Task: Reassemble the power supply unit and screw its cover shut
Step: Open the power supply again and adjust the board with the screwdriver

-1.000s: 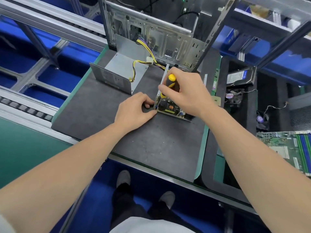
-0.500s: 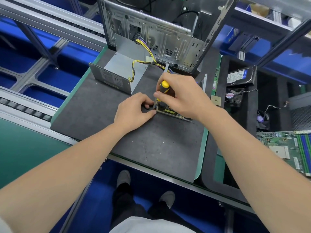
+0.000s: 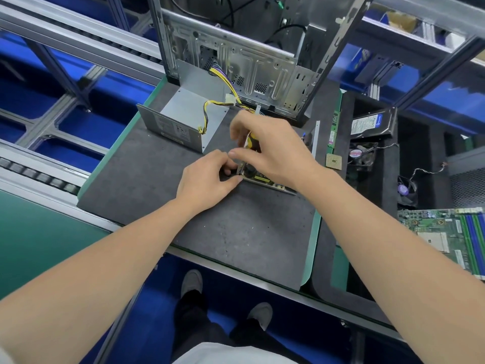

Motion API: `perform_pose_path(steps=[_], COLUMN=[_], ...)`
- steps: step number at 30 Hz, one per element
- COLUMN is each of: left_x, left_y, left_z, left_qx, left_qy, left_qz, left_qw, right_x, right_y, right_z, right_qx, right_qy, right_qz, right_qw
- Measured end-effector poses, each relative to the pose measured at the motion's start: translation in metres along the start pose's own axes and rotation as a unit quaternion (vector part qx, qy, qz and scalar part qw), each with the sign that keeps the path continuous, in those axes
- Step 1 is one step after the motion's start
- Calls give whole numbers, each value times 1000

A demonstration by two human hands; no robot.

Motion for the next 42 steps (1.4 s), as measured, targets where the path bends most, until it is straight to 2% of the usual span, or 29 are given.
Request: perform_pose_path(steps=[5, 10, 12, 15, 17, 19, 21, 24, 27, 31, 32, 34, 36, 41, 42], left_x=[-3, -3, -3, -3, -3, -4, -4, -4, -4, -3, -3, -3, -2, -2, -2], left_y=[-2, -3, -3, -3, -3, -3, -3, -5, -5, -4, -3, -3, -3, -2, -3], left_z=[-1, -2, -2, -2, -2, -2, -2, -2, -2, -3, -2, -2, -2, -2, -3], left_qx=[-10, -10, -10, -9, -9, -13, -11, -8, -9, -13, -14, -14, -10, -16, -18], left_qy=[14, 22, 24, 22, 21, 19, 21, 19, 18, 17, 17, 21, 24, 23, 24], left_qz=[-4, -9, -6, -3, -8, -10, -6, -2, -6, -16, -17, -13, -12, -13, -13], left_qw=[1000, 1000, 1000, 1000, 1000, 1000, 1000, 1000, 1000, 1000, 1000, 1000, 1000, 1000, 999], right_x=[-6, -4, -6, -12, -13, -10, -7, -10, -11, -10, -9, -11, -12, -4, -4], right_y=[0, -1, 1, 5, 7, 9, 8, 10, 10, 3, 3, 8, 7, 2, 3], right_z=[-2, 5, 5, 5, 6, 6, 6, 4, 2, 4, 3, -2, -3, 3, 2], right_qx=[-33, -1, 2, -43, -73, -63, -14, -34, -80, -25, -35, -76, -89, -25, -37], right_qy=[56, 78, 79, 112, 132, 109, 98, 84, 128, 85, 89, 117, 157, 109, 98], right_qz=[-19, -165, -139, -63, -67, -128, -189, -119, -86, -223, -204, -95, -58, -213, -194], right_qw=[998, 983, 987, 991, 986, 984, 977, 989, 985, 971, 974, 986, 982, 971, 975])
Point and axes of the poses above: each hand's wrist, its own z-axis towards the middle knuckle, its own x-axis out of the palm, y = z × x, the point moved 5 cm from there along z, towards the middle knuckle, and after that the axes turned 8 degrees about -z, right-handed, at the moved point
